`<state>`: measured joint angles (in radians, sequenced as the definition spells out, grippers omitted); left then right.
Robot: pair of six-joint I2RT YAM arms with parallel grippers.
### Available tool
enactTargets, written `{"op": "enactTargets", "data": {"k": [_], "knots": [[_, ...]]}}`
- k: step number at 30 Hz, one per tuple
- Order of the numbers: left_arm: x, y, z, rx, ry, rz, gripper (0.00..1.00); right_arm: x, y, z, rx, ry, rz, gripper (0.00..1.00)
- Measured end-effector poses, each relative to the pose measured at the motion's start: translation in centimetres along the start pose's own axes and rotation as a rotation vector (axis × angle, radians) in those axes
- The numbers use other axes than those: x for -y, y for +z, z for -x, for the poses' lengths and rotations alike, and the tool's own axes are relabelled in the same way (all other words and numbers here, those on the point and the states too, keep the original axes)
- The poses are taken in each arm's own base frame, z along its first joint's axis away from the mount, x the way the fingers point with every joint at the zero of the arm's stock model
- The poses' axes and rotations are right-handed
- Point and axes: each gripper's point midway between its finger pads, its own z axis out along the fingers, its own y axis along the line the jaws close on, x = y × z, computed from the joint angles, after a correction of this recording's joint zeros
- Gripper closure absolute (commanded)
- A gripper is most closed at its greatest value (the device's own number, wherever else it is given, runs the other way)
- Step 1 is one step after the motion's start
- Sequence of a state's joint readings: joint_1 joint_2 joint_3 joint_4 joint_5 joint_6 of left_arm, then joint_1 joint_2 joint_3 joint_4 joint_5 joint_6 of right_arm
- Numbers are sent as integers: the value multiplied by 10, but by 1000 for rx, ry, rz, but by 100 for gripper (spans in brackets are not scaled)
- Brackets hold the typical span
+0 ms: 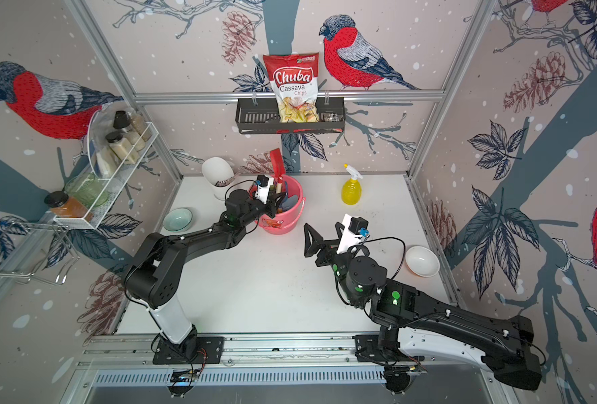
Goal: Organize the gardening tools
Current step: Place the gardening tool in the container, then reset both arms
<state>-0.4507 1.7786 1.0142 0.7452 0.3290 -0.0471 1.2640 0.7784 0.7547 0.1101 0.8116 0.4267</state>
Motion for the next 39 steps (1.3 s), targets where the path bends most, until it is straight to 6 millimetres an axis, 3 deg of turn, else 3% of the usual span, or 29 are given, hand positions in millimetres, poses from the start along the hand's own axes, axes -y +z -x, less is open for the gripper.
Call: {"op": "enactTargets", "data": {"k": [3, 5, 6, 16, 21, 24, 29, 39], "knots": [[0, -3, 1, 19, 9, 3, 31, 0, 0, -1, -1, -1, -1, 0], [0, -7, -1, 27, 11, 11, 6, 1, 0, -2, -4, -3, -5, 0], [1, -9, -1, 33, 14, 12, 2, 1, 0, -2, -4, -3, -5, 0], [1, -21, 13, 84, 20, 34, 2, 2, 1, -4, -7, 11, -7, 0], [5, -30, 34, 129, 34, 33, 2, 4, 1, -8, -13, 6, -13, 0], [17, -43, 57, 175, 49, 21, 2, 14, 4, -13, -14, -10, -46, 0], [42, -81, 77, 215, 63, 30, 2, 65, 22, -14, -25, -53, -209, 0], [22, -177, 40, 173, 0, 285, 4, 183, 18, -14, -11, -105, -503, 0]]}}
